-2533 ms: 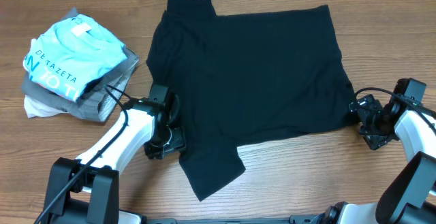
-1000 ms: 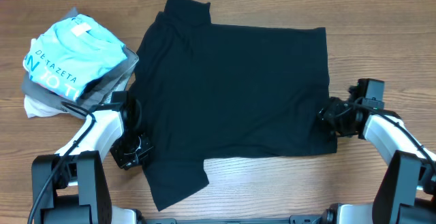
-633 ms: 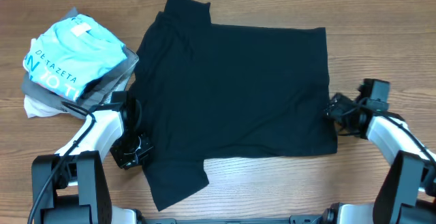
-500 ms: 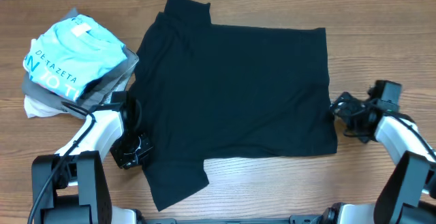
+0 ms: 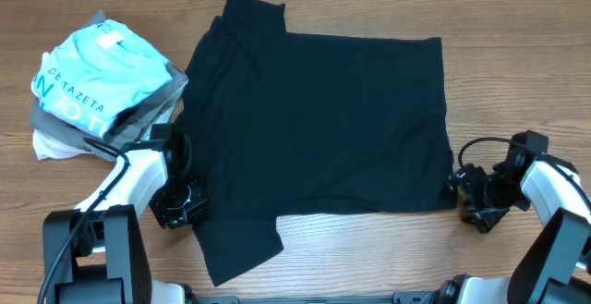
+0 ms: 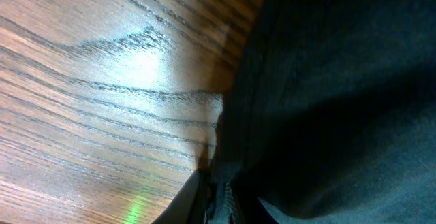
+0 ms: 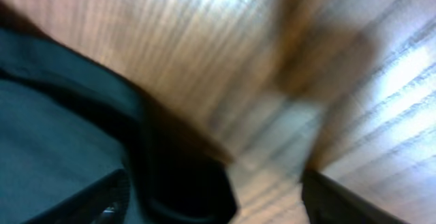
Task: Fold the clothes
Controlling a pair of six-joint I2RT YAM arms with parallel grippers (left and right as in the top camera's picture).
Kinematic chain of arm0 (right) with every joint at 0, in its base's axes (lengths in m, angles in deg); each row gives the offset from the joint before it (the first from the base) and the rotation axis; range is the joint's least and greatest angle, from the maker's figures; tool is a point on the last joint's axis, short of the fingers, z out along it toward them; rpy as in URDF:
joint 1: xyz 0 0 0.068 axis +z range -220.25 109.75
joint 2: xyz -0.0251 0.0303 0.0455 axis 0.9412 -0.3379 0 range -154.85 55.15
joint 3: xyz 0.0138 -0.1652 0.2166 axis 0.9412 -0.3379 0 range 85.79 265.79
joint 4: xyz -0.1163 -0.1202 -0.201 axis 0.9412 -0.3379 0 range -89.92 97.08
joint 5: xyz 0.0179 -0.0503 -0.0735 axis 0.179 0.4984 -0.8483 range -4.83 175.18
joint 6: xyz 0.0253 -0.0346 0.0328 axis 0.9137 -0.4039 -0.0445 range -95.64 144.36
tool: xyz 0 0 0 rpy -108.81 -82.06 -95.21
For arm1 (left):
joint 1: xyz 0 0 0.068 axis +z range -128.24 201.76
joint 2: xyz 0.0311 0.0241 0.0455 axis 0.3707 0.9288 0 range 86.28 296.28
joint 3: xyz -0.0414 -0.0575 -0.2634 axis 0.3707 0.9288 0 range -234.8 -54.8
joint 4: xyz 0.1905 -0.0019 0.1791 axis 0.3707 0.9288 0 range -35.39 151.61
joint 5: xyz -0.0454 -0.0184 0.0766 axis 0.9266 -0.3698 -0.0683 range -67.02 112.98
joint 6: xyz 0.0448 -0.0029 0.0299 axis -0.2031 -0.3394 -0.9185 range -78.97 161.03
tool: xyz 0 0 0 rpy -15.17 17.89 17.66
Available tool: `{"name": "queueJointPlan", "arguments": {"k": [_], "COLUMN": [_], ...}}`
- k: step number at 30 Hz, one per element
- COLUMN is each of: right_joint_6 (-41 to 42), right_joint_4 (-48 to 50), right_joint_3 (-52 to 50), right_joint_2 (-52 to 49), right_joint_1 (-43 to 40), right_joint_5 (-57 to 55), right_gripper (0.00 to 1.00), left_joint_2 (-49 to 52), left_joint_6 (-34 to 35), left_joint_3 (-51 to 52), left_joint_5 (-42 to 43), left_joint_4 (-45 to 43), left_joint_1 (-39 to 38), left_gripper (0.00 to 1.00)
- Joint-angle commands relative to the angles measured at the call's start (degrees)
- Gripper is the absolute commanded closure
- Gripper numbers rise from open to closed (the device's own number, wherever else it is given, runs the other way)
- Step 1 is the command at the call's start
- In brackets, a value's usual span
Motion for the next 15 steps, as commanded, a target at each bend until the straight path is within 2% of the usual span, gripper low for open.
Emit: {"name": "queueJointPlan", "arguments": {"k": [1, 3, 4, 5, 6, 10, 15], "right_joint_6": [0.4, 0.4, 0.4, 0.0, -0.1, -3.2, -5.5], "right_joint_4": [-0.4, 0.1, 0.7, 1.1, 1.2, 0.4, -3.8], "right_joint_3": [-1.1, -1.1, -1.1, -1.1, -1.1, 0.5, 8.1], "right_joint_2": [-1.0, -1.0, -1.0, -1.0, -1.0, -1.0, -1.0], "right_joint_1": [-1.3, -1.7, -1.7, -1.7, -1.7, -1.9, -1.9], "right_joint_5": [-2.7, -2.6, -2.1, -1.4, -0.6, 1.9, 1.8], "right_gripper": [0.36, 0.62, 0.8, 0.92, 0.96, 0.96, 0.96], "left_joint_2": [0.6, 0.6, 0.6, 0.6, 0.6, 0.6, 0.6], "left_joint_6": [-1.3, -1.3, -1.3, -1.3, -1.3, -1.4, -1.8], "left_joint_3": [0.5, 0.5, 0.5, 0.5, 0.5, 0.5, 0.5], "left_joint_5": [0.7, 0.7, 0.7, 0.7, 0.7, 0.7, 0.7], "left_joint_4": [-2.0, -2.1, -2.2, -2.3, -2.5, -2.6, -2.6], "left_joint_1": [0.2, 0.2, 0.2, 0.2, 0.2, 0.2, 0.2], "left_gripper": [0.84, 0.84, 0.84, 0.84, 0.84, 0.84, 0.84]}}
